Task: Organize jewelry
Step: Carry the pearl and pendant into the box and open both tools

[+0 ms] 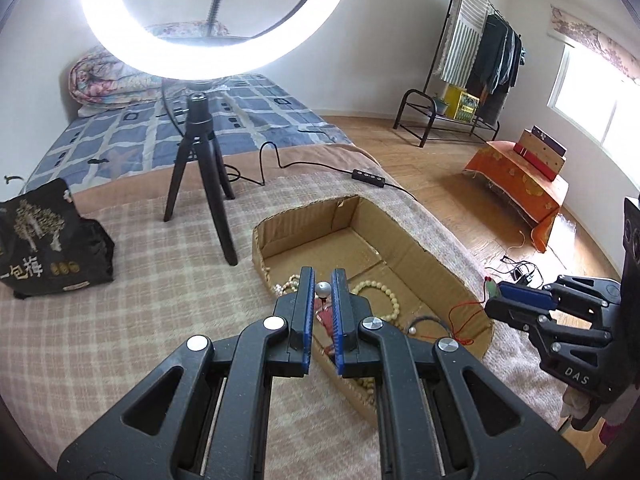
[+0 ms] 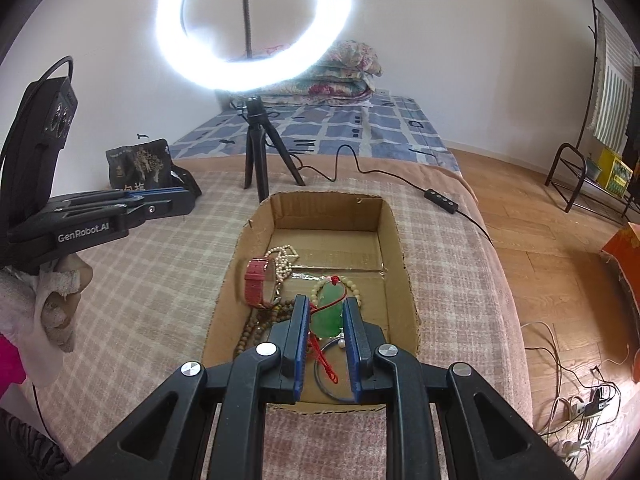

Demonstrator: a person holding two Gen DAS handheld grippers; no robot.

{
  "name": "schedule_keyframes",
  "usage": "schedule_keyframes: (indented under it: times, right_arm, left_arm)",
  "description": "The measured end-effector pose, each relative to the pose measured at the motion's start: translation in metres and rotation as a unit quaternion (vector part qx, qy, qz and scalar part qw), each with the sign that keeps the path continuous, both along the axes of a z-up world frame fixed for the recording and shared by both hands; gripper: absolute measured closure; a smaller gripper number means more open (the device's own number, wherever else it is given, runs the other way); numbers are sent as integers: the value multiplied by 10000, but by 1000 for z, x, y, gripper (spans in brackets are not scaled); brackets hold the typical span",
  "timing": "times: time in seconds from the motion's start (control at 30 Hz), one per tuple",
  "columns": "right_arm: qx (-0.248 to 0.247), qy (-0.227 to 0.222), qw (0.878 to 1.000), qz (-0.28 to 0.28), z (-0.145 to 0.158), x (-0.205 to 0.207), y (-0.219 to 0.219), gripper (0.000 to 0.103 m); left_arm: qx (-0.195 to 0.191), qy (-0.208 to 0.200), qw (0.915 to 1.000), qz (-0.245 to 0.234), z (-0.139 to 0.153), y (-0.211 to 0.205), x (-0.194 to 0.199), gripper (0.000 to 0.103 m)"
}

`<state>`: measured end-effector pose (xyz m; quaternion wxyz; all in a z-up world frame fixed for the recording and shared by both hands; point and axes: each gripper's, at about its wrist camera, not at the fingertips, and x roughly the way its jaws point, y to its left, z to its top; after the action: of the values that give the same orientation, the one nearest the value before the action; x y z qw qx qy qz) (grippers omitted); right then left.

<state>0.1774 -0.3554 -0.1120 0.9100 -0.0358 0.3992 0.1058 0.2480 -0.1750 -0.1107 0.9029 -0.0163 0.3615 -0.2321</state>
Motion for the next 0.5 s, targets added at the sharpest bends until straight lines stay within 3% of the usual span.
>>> schedule_keyframes:
  times: [0.5]
  right_arm:
    - [63, 137, 9997, -217, -25, 30, -17, 87]
  left_arm:
    - [63, -17, 10000, -50, -18, -45, 42, 97]
